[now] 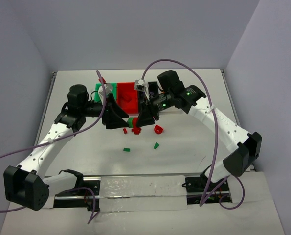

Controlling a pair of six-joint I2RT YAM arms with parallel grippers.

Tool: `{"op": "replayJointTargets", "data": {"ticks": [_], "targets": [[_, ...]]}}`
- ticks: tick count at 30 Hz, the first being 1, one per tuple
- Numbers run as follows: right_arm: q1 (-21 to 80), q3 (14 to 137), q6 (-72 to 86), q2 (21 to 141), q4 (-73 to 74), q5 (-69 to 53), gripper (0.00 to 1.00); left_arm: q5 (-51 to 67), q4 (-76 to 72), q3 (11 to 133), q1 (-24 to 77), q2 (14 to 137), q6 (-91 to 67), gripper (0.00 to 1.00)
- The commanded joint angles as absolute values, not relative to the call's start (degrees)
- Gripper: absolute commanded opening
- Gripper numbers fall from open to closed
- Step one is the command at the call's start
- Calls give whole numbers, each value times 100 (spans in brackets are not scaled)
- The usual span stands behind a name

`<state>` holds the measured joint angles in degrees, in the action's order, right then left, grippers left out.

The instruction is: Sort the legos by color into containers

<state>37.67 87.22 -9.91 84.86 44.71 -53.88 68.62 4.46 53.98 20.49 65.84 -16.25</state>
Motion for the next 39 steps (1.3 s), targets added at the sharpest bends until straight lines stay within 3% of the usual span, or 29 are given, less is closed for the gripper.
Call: {"op": "replayJointTargets", "data": {"ticks": [1, 7, 9, 10, 15, 16, 17, 18, 20, 22, 28, 31, 34, 39], "targets": [[3853, 9080, -978, 8464, 4401, -5644, 0, 6779, 53, 5405, 2116, 6631, -1755, 79], [3896, 9114, -984, 8455, 4432, -5698, 0, 6961, -156, 5414, 2171, 6695, -1848, 70], [3902, 9104, -984, 8455, 4436, -5695, 0, 7084, -245, 5388, 2171, 6688, -1907, 57], [3902, 9094, -986, 8455, 4428, -5691, 0, 7101, -280, 5381, 2171, 6687, -1916, 55], [3903, 9043, -883, 8489, 4378, -5558, 0, 7242, -386, 5291, 2180, 6653, -2012, 22], [3902, 9077, -814, 8531, 4377, -5506, 7, 7234, -411, 5291, 2180, 6645, -2037, 16], [3902, 9104, -809, 8534, 4377, -5502, 8, 7233, -413, 5291, 2180, 6645, -2039, 10], [3902, 9144, -801, 8596, 4431, -5510, 18, 7171, -429, 5299, 2172, 6645, -2078, 2], [3895, 9233, -755, 8624, 4446, -5549, 44, 7106, -450, 5328, 2180, 6662, -2156, 0], [3902, 9272, -730, 8641, 4438, -5581, 54, 7075, -458, 5345, 2180, 6670, -2189, 0], [3902, 9281, -721, 8684, 4457, -5590, 68, 7016, -475, 5343, 2180, 6662, -2224, 0], [3902, 9279, -721, 8684, 4441, -5577, 68, 6998, -483, 5344, 2180, 6662, -2250, 0], [3902, 9272, -686, 8702, 4386, -5501, 62, 6942, -489, 5362, 2180, 6680, -2265, 0], [3902, 9281, -620, 8752, 4317, -5415, 40, 6864, -404, 5396, 2172, 6680, -2208, 0]]}}
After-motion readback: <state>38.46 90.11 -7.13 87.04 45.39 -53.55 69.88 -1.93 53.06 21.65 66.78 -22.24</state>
